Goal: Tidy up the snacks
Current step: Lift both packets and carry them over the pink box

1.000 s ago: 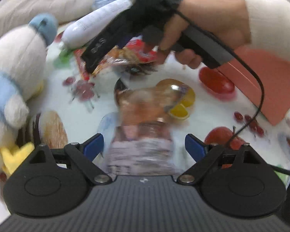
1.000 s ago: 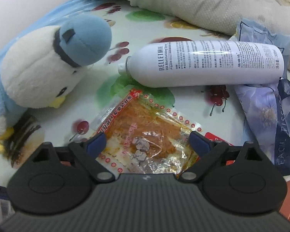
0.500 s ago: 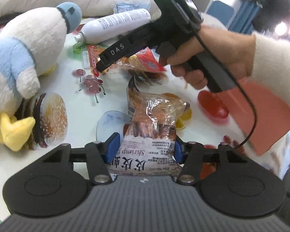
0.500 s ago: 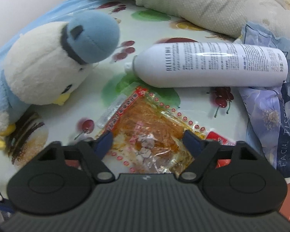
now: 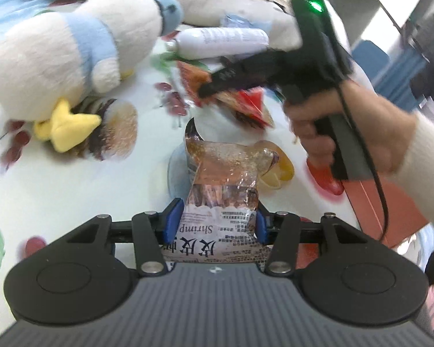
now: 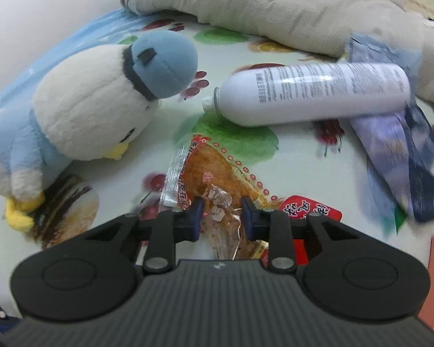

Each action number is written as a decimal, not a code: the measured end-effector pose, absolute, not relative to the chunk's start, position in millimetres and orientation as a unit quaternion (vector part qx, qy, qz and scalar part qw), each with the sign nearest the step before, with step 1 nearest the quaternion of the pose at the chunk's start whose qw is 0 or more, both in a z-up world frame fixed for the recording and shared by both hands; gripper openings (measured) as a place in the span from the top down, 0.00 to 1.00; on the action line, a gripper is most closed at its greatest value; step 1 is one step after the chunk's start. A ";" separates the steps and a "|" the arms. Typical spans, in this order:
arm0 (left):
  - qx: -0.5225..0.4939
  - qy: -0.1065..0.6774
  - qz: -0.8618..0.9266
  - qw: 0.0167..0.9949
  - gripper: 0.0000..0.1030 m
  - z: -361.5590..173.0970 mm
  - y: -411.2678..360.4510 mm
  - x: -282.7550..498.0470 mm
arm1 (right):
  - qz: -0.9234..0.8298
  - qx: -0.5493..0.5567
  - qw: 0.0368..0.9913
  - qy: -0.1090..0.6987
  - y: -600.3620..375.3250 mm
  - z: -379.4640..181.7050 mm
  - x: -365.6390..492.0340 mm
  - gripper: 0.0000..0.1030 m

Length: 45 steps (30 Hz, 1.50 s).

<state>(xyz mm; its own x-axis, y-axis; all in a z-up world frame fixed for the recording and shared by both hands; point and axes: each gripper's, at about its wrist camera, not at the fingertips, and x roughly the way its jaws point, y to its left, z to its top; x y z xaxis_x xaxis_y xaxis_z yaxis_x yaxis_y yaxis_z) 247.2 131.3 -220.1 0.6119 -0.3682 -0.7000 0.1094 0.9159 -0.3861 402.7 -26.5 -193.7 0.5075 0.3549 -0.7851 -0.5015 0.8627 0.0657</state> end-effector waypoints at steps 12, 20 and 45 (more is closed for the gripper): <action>-0.129 0.402 -0.096 0.901 0.46 -186.5 121.6 217.0 | 0.195 -0.001 0.885 0.422 -95.4 -166.5 329.7 0.71; -0.143 0.397 -0.081 0.903 0.46 -177.7 112.1 189.3 | 0.178 0.032 0.894 0.410 -126.5 -148.1 265.1 0.71; -0.145 0.384 -0.056 0.910 0.46 -114.9 68.3 136.1 | 0.167 0.059 0.908 0.379 -173.6 -80.5 122.6 0.70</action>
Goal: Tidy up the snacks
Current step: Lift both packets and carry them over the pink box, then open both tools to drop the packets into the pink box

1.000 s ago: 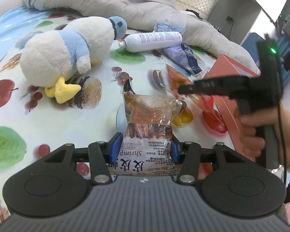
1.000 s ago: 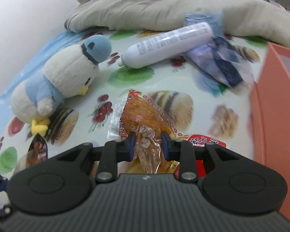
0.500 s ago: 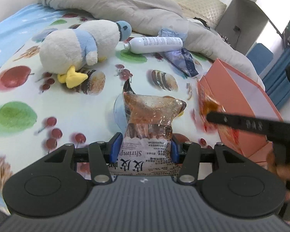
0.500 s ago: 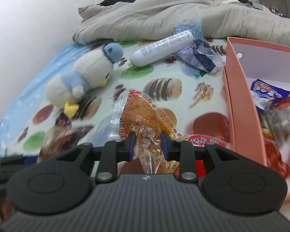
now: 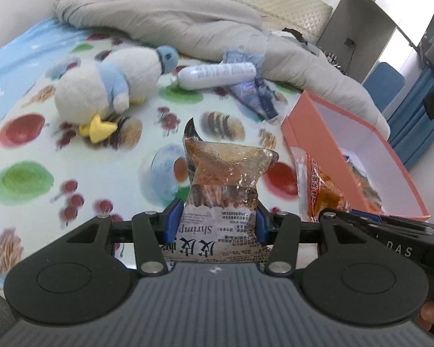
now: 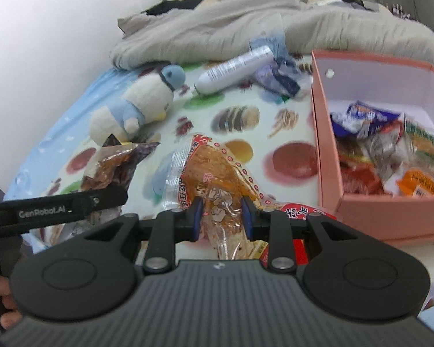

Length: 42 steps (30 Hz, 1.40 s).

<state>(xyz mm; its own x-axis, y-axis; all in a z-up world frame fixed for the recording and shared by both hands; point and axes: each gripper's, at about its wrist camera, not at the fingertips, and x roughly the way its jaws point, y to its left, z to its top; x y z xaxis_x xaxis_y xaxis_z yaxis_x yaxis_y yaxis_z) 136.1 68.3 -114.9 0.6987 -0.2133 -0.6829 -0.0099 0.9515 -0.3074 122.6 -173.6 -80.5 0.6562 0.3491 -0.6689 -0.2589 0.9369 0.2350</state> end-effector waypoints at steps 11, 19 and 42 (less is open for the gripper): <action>-0.146 0.349 -0.070 0.923 0.46 -34.2 32.0 163.7 | 0.176 0.059 0.932 0.313 -199.5 4.7 138.0 0.70; -0.134 0.325 -0.105 0.930 0.46 20.7 -21.9 201.8 | 0.133 0.062 0.949 0.279 -256.7 44.4 164.1 0.70; -0.076 0.421 -0.205 0.880 0.46 -70.3 -210.7 320.4 | -0.001 0.093 0.912 0.399 -398.2 -87.4 232.7 0.66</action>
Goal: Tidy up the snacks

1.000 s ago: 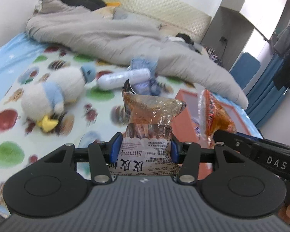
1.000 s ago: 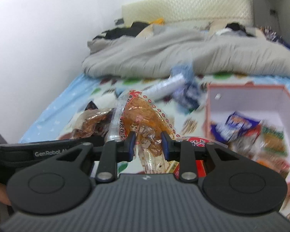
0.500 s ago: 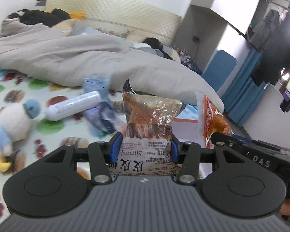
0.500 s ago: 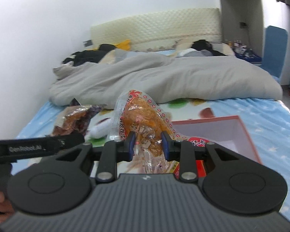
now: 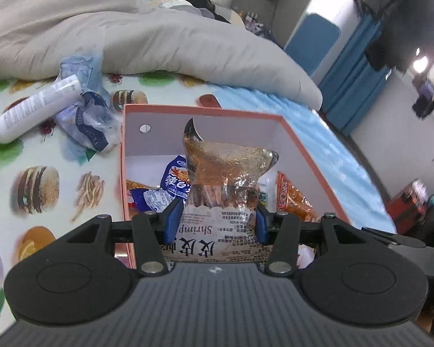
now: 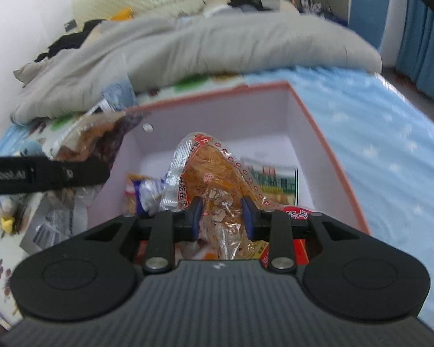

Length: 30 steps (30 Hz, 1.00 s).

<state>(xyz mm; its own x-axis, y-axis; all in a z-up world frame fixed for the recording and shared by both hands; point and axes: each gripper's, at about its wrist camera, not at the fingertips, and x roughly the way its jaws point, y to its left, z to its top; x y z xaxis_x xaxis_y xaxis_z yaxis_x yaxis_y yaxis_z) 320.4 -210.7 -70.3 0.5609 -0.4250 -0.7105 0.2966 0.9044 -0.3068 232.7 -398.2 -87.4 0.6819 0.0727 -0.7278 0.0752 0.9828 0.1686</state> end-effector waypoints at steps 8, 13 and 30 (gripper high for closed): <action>-0.076 0.418 -0.185 0.886 0.21 -59.1 -205.6 320.0 | 0.004 0.097 0.918 0.386 -402.9 -76.4 229.3 0.48; -0.067 0.395 -0.192 0.896 0.21 -23.5 -194.3 298.7 | 0.014 0.103 0.929 0.355 -402.0 -39.1 209.1 0.48; -0.046 0.319 -0.205 0.924 0.21 67.4 -139.4 174.6 | -0.001 0.097 0.960 0.264 -369.6 62.0 88.0 0.48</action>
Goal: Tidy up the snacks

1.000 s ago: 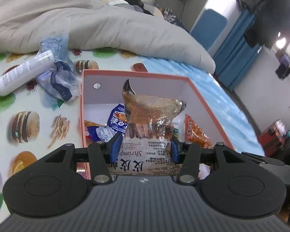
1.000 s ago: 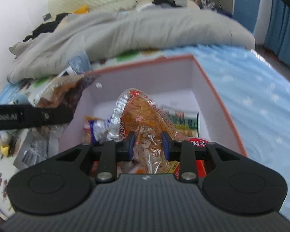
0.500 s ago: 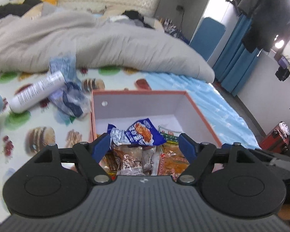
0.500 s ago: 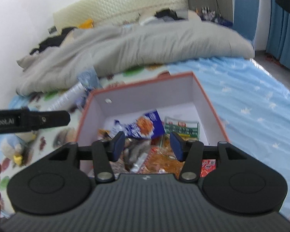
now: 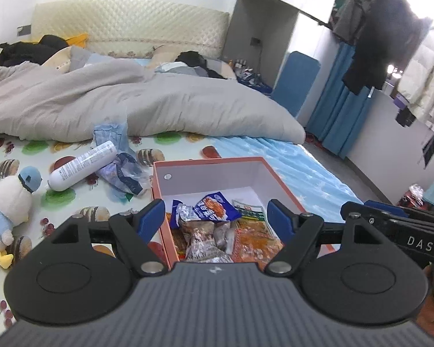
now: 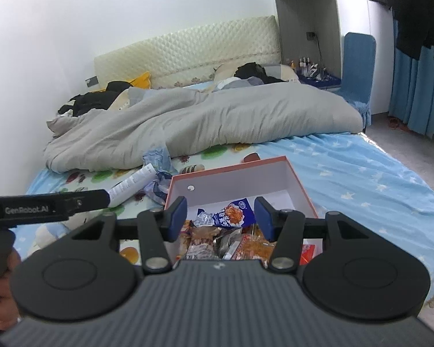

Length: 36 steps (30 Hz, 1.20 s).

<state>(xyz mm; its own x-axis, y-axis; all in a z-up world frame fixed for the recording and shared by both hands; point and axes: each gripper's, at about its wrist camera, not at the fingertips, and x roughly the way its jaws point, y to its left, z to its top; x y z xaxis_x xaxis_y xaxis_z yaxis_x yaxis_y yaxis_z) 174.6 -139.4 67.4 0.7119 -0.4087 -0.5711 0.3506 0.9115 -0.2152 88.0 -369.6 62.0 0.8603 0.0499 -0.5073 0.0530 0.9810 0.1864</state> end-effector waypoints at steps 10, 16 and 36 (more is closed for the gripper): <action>-0.045 0.316 -0.216 0.923 0.21 65.8 -120.1 112.2 | -0.012 0.096 0.962 0.254 -351.7 65.2 29.3 0.48; -0.028 0.310 -0.215 0.926 0.21 61.9 -111.1 86.2 | -0.017 0.083 0.964 0.250 -345.5 62.8 6.6 0.48; -0.041 0.310 -0.211 0.926 0.21 56.1 -88.2 52.9 | -0.026 0.092 0.963 0.253 -327.1 43.3 -14.0 0.48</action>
<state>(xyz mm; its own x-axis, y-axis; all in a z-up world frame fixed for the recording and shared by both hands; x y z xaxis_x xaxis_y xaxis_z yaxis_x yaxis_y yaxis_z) 52.9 -88.2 56.1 0.7189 -0.4159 -0.5570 0.3654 0.9077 -0.2061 -14.0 -327.1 43.3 0.8705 -0.0028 -0.4922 0.0960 0.9817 0.1643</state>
